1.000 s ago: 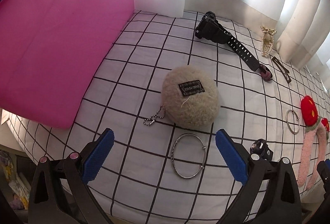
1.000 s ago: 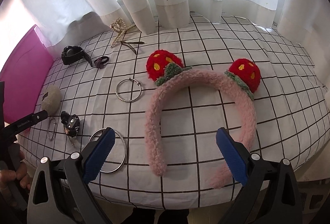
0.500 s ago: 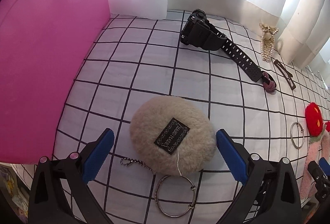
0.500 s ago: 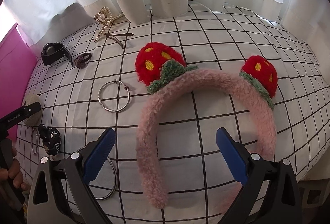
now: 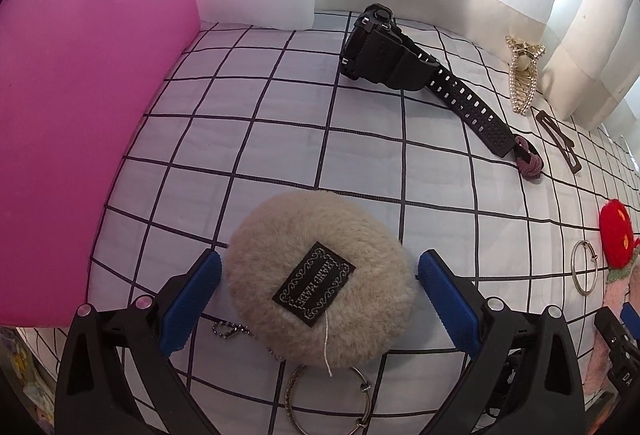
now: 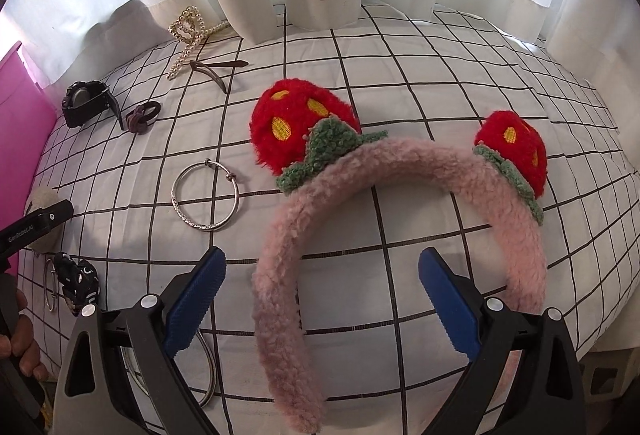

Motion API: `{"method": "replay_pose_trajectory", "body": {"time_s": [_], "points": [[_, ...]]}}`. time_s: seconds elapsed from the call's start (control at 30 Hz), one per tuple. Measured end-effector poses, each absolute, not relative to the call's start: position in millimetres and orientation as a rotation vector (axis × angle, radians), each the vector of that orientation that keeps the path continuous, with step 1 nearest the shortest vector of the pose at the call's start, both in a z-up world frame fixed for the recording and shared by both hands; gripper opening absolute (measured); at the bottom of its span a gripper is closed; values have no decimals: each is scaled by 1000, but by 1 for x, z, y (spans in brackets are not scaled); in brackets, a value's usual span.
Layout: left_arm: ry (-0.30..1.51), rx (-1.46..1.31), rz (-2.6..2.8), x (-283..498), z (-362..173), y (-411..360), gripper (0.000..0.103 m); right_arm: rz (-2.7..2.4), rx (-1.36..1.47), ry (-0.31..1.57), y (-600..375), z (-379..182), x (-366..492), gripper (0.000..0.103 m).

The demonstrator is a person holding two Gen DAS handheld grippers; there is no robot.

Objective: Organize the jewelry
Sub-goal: 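Lower the right tool onto the pink headband while the left tool approaches the beige pompom, then grasp the headband with the right tool while the left tool grasps the pompom, lift both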

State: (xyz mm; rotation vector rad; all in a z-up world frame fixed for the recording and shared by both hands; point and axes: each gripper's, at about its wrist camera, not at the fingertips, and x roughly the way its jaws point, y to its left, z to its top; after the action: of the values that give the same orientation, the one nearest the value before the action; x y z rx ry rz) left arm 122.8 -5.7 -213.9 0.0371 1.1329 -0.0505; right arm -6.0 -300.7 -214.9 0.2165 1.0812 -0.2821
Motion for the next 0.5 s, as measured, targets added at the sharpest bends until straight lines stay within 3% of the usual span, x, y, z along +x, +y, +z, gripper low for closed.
{"method": "replay_pose_trajectory", "body": {"time_s": [0.4, 0.5], "points": [[1115, 33, -47, 119, -213, -6, 98, -295, 143, 1051, -293, -221, -9, 92], [1121, 29, -46, 117, -214, -6, 97, -283, 135, 1042, -290, -219, -11, 86]]}}
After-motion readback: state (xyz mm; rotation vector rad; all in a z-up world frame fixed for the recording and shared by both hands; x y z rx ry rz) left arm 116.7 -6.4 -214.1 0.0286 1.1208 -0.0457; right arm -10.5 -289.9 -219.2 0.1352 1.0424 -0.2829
